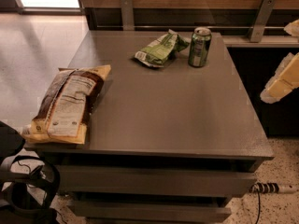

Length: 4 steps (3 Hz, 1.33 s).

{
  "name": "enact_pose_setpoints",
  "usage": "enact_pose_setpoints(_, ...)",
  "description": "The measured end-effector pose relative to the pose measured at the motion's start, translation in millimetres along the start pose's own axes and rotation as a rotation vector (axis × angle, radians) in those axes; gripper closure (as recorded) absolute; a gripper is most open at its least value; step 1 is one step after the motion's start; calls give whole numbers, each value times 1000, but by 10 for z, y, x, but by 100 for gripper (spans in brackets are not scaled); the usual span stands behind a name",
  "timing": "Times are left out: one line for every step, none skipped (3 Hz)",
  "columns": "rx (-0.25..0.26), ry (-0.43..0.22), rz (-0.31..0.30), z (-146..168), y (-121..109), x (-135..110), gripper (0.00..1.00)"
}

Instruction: Move green can near brown chip bag

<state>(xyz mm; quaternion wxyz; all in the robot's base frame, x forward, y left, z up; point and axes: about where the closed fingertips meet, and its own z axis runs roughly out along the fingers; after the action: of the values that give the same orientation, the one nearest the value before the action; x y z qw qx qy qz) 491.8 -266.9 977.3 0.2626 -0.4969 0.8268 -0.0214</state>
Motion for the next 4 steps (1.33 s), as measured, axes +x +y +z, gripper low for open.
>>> enact_pose_setpoints(69, -156, 137, 155, -428, 113, 0)
enact_pose_setpoints(162, -358, 257, 286, -869, 27, 0)
enact_pose_setpoints(207, -452, 302, 404, -1008, -32, 0)
enact_pose_setpoints(185, -565, 298, 698, -1078, -291, 0)
